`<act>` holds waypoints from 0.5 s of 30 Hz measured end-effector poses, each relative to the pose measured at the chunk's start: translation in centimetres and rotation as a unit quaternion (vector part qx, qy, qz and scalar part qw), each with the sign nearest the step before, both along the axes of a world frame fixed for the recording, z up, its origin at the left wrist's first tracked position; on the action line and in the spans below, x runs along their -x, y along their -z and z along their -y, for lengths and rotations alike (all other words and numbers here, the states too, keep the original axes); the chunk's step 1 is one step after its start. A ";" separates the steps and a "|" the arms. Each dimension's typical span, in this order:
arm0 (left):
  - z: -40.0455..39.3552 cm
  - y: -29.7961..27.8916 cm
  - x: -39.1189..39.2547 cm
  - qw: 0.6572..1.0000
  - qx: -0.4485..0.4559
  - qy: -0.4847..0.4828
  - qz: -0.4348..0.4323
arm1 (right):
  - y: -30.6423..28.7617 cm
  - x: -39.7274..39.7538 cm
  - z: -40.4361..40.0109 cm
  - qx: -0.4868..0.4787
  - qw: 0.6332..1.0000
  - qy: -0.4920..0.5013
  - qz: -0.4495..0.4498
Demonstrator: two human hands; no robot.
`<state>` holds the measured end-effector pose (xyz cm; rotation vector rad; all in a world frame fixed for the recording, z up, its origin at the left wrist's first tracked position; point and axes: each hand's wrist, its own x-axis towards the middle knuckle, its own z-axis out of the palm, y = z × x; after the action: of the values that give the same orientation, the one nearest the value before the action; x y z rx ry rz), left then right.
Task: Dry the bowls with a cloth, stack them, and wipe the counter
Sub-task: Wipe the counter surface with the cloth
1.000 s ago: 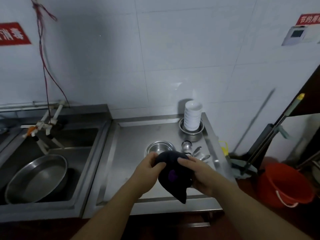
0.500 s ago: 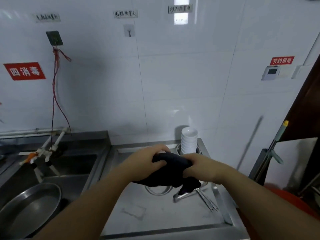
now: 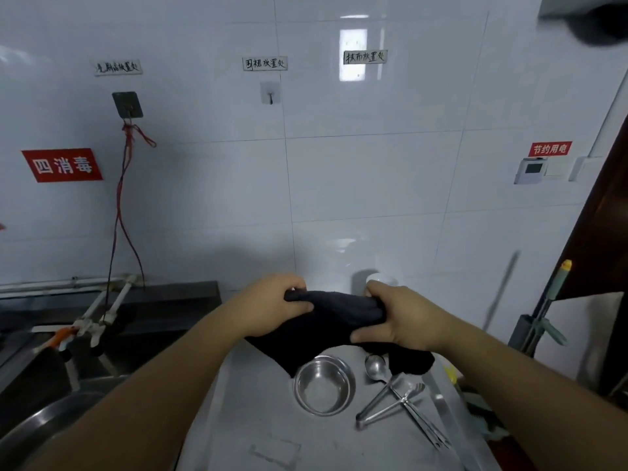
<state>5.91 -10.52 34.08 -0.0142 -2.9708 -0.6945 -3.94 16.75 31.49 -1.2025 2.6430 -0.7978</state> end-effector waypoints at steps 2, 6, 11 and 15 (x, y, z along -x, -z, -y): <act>1.1 -0.7 -0.2 1.000 -0.011 0.004 0.024 | -0.3 0.5 0.0 -0.012 0.999 -0.010 -0.044; 2.4 -1.4 -0.2 0.998 -0.015 0.011 0.061 | -0.7 1.6 0.5 -0.065 0.992 -0.034 -0.103; 3.7 -1.6 0.1 0.997 0.042 0.011 0.062 | -1.2 2.2 0.6 -0.079 0.990 -0.023 -0.116; 4.8 -1.3 0.0 0.996 0.060 -0.003 0.061 | -1.3 2.3 0.3 -0.057 0.993 0.004 -0.100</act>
<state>5.91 -15.34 35.43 0.0299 -3.1225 -0.5349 -6.19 16.48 32.75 -1.3042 2.8076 -0.5438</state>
